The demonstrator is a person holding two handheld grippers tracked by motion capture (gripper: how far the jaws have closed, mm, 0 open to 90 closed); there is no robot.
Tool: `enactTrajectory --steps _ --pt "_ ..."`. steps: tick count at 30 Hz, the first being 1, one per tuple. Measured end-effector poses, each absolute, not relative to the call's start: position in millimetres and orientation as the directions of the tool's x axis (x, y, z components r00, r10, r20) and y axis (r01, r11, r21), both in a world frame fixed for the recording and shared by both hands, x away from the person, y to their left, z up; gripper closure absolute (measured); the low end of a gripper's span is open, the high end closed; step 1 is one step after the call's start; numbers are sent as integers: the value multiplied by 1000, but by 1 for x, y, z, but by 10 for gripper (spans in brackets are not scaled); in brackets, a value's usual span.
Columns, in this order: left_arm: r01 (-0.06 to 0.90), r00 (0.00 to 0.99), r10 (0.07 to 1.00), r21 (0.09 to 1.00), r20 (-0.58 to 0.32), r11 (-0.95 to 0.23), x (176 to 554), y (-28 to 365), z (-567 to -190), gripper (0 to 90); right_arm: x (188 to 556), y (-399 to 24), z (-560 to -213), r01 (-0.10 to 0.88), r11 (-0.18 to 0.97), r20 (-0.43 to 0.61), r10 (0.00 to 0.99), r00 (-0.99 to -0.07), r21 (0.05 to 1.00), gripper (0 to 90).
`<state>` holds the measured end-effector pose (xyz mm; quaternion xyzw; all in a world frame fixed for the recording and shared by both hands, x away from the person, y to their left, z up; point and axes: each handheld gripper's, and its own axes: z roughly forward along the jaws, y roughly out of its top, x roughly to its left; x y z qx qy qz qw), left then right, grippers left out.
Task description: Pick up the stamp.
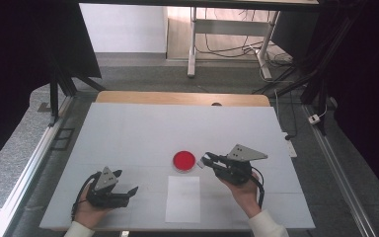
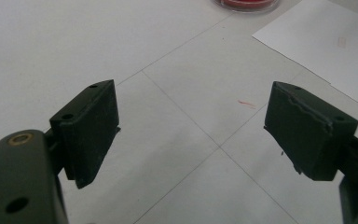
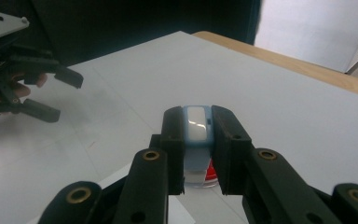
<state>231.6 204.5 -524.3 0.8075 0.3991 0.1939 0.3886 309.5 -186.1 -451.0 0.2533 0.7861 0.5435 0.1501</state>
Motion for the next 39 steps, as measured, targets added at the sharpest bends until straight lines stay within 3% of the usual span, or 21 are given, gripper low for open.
enactTrajectory --steps 13,39 --pt "495 605 797 782 3 -379 233 205 -525 177 303 -180 -451 246 232 78 561 -824 941 748" --pt "494 607 794 780 7 -385 233 205 -526 178 294 -160 -454 250 249 101 489 -866 936 747"
